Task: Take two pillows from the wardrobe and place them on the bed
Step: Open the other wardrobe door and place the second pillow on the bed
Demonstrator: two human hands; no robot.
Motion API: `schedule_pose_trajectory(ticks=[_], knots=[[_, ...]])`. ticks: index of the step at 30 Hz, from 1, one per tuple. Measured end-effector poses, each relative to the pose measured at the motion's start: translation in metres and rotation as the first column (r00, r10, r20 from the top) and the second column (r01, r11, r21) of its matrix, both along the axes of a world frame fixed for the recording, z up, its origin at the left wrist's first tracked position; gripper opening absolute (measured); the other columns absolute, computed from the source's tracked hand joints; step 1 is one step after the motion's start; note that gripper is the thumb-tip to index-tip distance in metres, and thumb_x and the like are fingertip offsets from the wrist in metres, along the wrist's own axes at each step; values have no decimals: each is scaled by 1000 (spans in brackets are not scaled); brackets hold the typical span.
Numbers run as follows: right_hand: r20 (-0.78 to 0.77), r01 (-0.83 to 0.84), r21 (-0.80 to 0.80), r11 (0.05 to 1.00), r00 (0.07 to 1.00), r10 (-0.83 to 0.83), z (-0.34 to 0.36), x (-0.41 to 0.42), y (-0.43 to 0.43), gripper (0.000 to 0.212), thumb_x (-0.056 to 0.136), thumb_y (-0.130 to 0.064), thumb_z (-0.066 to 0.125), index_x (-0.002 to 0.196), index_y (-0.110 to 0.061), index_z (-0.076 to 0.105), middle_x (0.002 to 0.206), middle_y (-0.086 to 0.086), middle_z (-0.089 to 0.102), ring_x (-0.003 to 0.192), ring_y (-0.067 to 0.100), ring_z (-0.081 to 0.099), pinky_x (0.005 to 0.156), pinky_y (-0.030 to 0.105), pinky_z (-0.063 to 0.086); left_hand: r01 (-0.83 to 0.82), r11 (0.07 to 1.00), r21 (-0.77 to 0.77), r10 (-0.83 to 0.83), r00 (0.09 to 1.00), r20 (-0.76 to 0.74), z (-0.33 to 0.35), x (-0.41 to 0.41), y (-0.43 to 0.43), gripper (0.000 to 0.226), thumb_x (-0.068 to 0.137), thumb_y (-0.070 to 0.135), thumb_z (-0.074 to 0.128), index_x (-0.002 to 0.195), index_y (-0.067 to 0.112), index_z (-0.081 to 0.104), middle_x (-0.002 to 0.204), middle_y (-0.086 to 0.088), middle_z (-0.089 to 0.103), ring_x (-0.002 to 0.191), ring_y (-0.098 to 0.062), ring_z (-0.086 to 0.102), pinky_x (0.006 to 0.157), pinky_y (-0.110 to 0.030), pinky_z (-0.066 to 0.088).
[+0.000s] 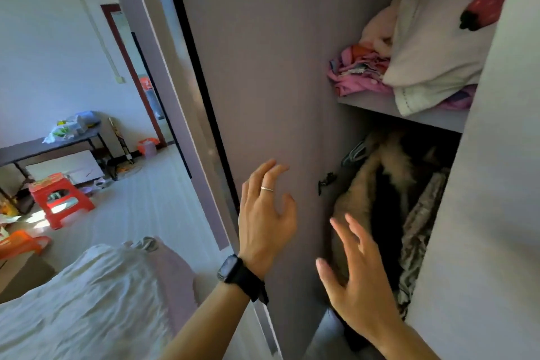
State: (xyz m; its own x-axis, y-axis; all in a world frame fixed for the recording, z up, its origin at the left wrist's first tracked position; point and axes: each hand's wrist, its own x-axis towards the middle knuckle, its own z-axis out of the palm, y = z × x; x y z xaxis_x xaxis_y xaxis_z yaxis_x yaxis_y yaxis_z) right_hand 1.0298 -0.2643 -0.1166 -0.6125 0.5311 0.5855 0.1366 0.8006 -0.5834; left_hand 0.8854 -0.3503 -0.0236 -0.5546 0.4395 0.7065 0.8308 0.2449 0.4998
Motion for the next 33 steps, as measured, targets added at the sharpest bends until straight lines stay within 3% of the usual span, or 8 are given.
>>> schedule_pose_trajectory(ticks=[5,10,13,16,20,22,27,33], knots=[[-43,344,91,935,939,-341,33,99,32,57,88,-41,59,139,-17,55,153,6,40,141,26,36,115,14,19,352,924,-146,-310,918,248,-35,53,73,47,90,22,62,134,33,49,134,13,52,122,-11,47,101,-29,43],[-174,641,320,698,764,-622,77,148,72,51,89,-35,63,133,-8,60,150,14,45,144,41,30,119,44,25,644,765,-19,-550,669,500,-25,105,156,60,92,41,66,144,28,39,141,9,49,128,-6,46,101,-23,44],[-208,757,418,502,618,-758,97,163,93,57,90,-41,61,141,-14,55,158,14,35,149,41,20,117,55,24,700,699,146,-644,527,555,-8,118,192,72,91,43,69,149,25,30,144,4,44,131,-7,43,106,-27,42],[-145,792,478,380,498,-855,98,164,119,66,92,-52,56,151,-24,42,165,13,18,152,41,6,116,64,18,728,628,276,-721,410,559,-1,112,219,61,90,41,70,140,27,38,134,5,57,123,-8,55,106,-35,47],[-67,773,600,205,304,-950,62,153,157,77,89,-68,53,154,-34,31,166,14,7,151,45,-1,114,72,8,786,584,203,-727,395,562,-9,86,241,31,91,40,69,118,38,55,110,13,68,103,-6,65,94,-39,55],[-116,784,610,117,235,-965,52,148,167,79,87,-73,51,154,-35,31,166,12,5,151,45,0,114,72,4,838,526,142,-742,371,558,-9,71,252,24,94,34,67,117,30,61,107,11,71,100,-6,67,93,-40,56],[-109,779,621,80,187,-976,53,147,163,82,86,-75,51,154,-34,30,166,13,5,150,47,5,114,72,9,866,439,238,-766,222,603,-14,61,262,14,92,32,70,104,28,65,103,5,74,97,-15,71,85,-33,58],[-8,885,450,118,136,-991,49,120,139,79,92,-66,47,158,-35,16,167,11,-4,152,40,-5,118,65,13,836,430,341,-748,118,653,-21,63,252,20,86,38,76,102,29,67,99,6,73,93,-14,71,89,-45,57]])
